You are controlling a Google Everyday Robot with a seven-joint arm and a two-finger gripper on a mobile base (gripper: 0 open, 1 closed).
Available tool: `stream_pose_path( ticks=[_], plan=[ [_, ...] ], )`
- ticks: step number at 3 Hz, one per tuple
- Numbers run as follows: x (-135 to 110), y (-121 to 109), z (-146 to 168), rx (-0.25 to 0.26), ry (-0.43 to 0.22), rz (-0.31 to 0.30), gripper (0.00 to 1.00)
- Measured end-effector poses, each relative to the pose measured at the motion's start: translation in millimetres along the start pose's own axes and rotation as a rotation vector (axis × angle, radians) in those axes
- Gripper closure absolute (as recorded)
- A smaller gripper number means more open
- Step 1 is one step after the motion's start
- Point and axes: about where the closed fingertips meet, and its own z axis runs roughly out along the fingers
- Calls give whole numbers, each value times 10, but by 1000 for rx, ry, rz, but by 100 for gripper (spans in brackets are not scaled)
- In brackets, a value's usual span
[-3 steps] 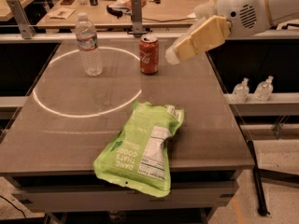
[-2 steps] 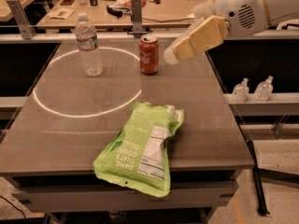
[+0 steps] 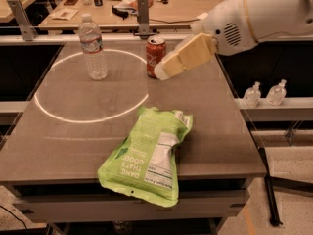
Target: Pick water bottle
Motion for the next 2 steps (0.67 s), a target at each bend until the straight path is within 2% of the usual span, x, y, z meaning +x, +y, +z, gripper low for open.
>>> stream_pose_path(
  ticks=[1,2],
  plan=[
    [88,45,369,-29,-24,31,0],
    [83,28,721,-60,-77,16,0]
  ],
)
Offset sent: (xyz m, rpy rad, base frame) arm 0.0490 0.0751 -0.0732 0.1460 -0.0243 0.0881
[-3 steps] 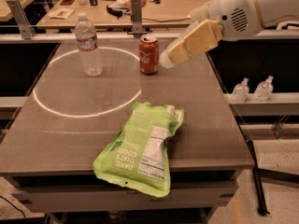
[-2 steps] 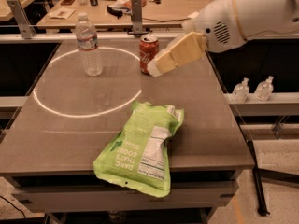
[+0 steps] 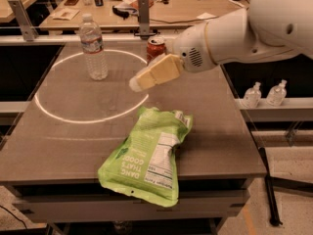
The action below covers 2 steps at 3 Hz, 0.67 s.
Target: Pick water bottle
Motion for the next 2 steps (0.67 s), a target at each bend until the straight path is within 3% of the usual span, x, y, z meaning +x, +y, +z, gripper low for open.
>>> stream_pose_path(
  ticks=[2],
  plan=[
    [185,-344,565,25,-14,11,0]
  ],
)
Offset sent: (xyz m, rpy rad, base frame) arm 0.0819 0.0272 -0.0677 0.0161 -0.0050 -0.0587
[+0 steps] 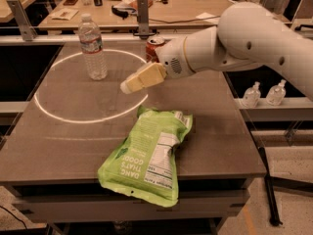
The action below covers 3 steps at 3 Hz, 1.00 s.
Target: Pick water bottle
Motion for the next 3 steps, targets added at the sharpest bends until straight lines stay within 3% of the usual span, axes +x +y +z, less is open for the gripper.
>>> stream_pose_path(
  ticks=[2,3],
  plan=[
    [-124,-325,409,-16,-16,-15,0],
    [-301,-399,613,-58,-46,-30,0]
  ],
)
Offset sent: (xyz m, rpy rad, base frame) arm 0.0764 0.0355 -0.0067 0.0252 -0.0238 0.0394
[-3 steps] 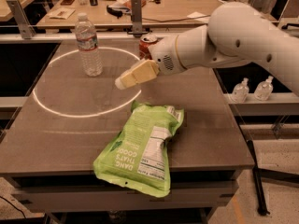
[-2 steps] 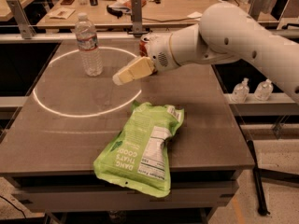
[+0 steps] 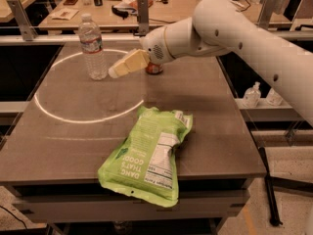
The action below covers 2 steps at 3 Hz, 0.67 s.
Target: Pick water bottle
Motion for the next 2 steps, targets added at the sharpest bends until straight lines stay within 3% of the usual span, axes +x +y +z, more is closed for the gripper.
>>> stream_pose_path(
  ticks=[1,2],
  plan=[
    [-218,115,158,-91,-65,-17,0],
    [-355,288,242,-133,-112,-24,0]
  ],
)
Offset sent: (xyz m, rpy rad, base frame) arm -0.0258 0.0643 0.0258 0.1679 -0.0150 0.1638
